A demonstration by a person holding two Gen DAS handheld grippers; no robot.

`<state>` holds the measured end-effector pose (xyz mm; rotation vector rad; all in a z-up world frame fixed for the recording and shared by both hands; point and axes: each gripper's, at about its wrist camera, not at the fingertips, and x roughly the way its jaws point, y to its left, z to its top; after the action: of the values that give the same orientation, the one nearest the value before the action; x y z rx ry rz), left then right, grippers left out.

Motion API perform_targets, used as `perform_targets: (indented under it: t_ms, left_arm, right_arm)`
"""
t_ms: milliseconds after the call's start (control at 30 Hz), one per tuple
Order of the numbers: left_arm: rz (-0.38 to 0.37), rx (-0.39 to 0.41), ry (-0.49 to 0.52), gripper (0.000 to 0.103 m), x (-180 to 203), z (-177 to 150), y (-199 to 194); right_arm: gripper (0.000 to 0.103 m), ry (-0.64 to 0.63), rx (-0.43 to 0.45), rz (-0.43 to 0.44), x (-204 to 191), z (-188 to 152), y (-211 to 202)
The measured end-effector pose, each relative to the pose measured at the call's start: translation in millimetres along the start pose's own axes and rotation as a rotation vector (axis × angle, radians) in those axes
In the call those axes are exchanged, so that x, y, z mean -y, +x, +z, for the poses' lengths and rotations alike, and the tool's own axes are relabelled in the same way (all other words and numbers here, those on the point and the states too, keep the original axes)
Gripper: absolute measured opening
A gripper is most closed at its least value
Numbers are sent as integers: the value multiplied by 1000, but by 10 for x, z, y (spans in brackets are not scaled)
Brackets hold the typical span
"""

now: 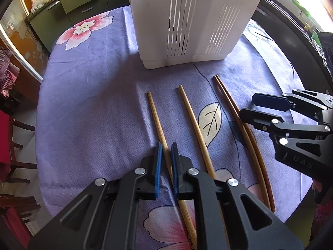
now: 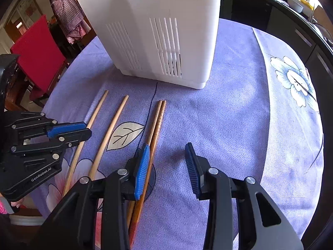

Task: Organize utensils
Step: 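Grasp a chopstick with the left tool while the right grasps another chopstick, then lift both chopsticks upright, carry over the white holder and open both tools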

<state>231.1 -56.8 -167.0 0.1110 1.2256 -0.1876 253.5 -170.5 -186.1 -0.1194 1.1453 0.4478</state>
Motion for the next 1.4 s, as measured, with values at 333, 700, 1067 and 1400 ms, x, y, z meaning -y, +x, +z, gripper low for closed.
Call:
perform_targets:
  t_ms: [333,700,1067,1400]
  left_arm:
    - [-9,1,-13,10,-13,0,-2]
    - [5,-22,-45,10,-41,130,43]
    - [-23,-39,-45,7,8,107,24]
    - [-33,95,-5,6,57,112,-589]
  right_arm:
    - [36,-26,-4,-48,-53,25,-20]
    - [29,-74,-26,-88,-195,76,84]
    - [7,-27,2,-39,-123,38,10]
    - [7,-16,198,21,-7,-151,-912]
